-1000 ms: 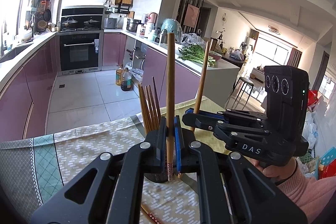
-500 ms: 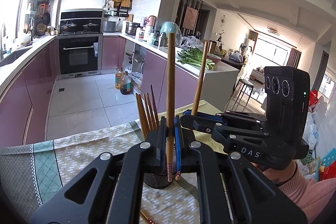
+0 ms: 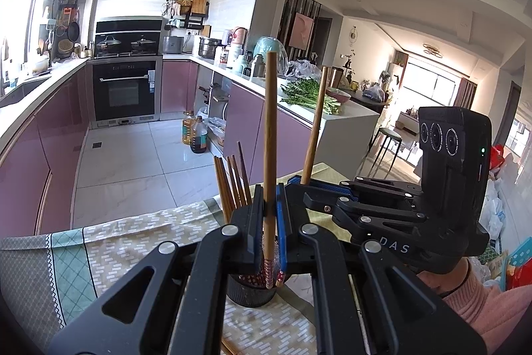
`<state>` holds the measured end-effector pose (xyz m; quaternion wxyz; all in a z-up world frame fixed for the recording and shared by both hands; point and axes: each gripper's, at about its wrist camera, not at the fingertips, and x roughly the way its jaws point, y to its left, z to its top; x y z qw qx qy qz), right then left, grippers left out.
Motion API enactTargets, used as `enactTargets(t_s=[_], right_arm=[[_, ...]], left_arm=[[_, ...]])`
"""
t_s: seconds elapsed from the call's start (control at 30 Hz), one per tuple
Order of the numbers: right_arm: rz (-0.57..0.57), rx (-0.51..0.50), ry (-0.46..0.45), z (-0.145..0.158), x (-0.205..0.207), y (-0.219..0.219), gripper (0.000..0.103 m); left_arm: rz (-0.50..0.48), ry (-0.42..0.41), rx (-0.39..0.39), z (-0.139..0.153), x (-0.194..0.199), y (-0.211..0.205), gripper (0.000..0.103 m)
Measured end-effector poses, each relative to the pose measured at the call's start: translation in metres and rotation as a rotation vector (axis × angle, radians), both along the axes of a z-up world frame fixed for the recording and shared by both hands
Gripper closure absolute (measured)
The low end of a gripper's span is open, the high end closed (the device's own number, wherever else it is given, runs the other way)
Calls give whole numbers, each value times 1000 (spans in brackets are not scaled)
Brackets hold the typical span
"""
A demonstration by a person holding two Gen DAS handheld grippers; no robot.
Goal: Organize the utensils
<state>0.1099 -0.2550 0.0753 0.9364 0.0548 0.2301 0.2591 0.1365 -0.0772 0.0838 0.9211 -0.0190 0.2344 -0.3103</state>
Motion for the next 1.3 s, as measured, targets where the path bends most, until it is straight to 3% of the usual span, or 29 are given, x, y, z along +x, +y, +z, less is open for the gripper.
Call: enactTargets(t_s=[1.3], right_arm=[[-55, -14, 48, -19, 27, 3, 97]], left_arm=[[12, 33, 22, -4, 11, -13, 95]])
